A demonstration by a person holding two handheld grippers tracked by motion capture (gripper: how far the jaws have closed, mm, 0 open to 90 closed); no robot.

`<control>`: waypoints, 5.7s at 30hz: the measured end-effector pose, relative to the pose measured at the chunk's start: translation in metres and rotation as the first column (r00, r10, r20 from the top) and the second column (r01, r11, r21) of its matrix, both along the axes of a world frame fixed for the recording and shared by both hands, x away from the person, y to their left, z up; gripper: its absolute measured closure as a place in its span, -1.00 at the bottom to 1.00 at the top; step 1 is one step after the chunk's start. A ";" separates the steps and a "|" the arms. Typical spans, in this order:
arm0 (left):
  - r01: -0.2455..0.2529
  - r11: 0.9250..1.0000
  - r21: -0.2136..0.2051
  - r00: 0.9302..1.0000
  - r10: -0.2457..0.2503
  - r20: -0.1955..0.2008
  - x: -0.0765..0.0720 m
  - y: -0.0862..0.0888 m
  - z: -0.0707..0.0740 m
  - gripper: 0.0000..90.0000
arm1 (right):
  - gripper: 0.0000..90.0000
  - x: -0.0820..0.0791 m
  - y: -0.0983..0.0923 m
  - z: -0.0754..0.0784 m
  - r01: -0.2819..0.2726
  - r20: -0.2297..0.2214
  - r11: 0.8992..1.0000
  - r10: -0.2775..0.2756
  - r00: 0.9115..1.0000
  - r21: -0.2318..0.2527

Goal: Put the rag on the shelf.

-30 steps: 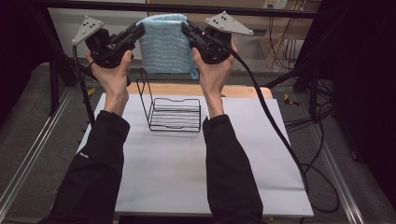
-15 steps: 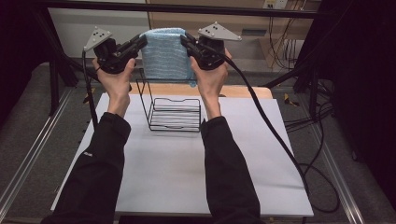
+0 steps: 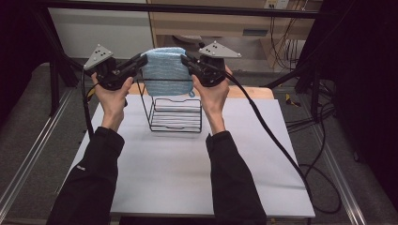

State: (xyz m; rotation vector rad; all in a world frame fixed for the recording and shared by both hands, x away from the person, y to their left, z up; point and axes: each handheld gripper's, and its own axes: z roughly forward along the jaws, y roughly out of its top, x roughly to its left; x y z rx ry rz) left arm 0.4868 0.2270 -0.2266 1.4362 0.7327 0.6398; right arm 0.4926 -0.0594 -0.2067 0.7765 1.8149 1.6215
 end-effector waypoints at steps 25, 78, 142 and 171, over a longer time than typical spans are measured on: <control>0.055 0.994 0.099 0.997 -0.050 -0.050 -0.022 0.007 -0.021 0.76 | 0.83 -0.020 -0.002 -0.016 -0.086 -0.044 0.988 0.081 0.996 -0.130; 0.124 0.966 0.226 0.959 -0.058 -0.279 -0.021 -0.003 -0.010 1.00 | 0.02 -0.031 -0.009 -0.030 -0.084 -0.059 0.985 0.076 0.995 -0.150; 0.068 0.967 0.244 0.968 -0.005 -0.250 -0.040 0.008 -0.026 0.29 | 0.15 -0.035 -0.020 -0.041 -0.160 -0.190 0.984 0.144 0.971 -0.075; 0.087 0.938 0.336 0.941 0.033 -0.337 -0.090 0.042 -0.105 -0.62 | -0.91 -0.085 -0.119 -0.104 -0.072 -0.330 0.993 0.038 0.943 -0.092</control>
